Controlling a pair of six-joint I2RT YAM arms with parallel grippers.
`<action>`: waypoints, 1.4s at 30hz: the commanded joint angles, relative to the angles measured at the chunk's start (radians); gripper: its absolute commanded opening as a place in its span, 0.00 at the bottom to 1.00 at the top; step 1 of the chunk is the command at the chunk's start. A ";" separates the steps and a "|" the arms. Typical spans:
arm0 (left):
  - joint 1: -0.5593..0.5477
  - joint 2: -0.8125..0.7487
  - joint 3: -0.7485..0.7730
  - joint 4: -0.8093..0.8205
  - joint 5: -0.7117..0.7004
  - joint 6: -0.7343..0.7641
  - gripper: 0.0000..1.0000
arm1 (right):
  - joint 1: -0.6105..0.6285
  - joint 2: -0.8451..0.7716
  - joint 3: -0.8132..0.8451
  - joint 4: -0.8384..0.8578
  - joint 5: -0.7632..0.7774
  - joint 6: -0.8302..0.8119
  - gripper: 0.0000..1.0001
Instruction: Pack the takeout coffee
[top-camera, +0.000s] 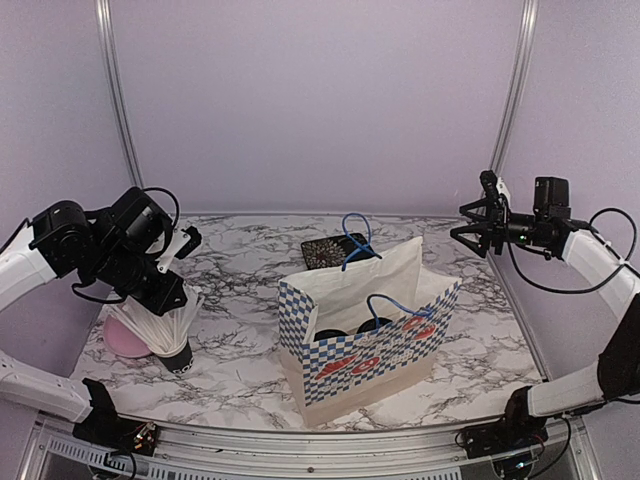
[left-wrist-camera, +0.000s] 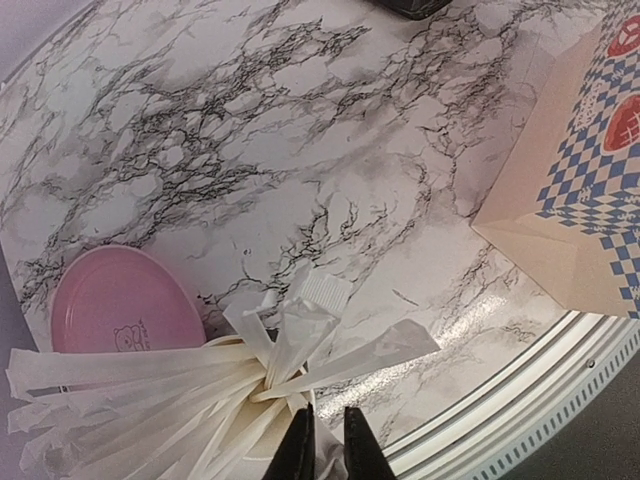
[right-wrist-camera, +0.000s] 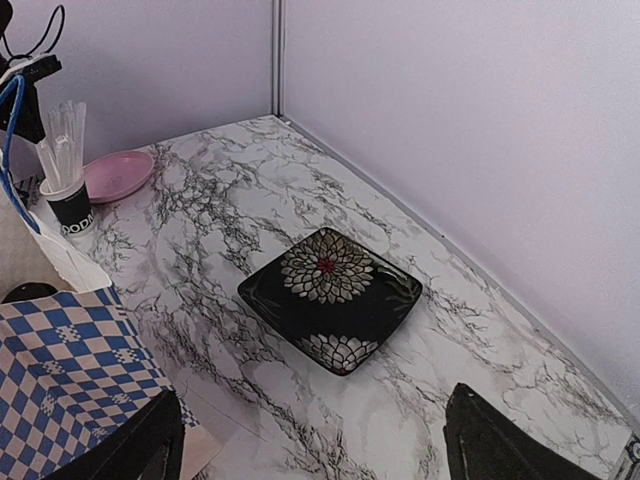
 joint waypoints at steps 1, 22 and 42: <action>-0.002 -0.026 0.050 -0.039 -0.001 -0.022 0.06 | -0.003 -0.017 -0.007 0.028 -0.015 0.008 0.87; -0.008 0.089 0.517 -0.211 -0.069 -0.041 0.00 | -0.003 -0.020 -0.016 0.025 -0.019 -0.006 0.87; -0.041 0.195 0.816 0.085 0.288 -0.037 0.00 | -0.003 -0.021 -0.027 0.015 -0.004 -0.045 0.87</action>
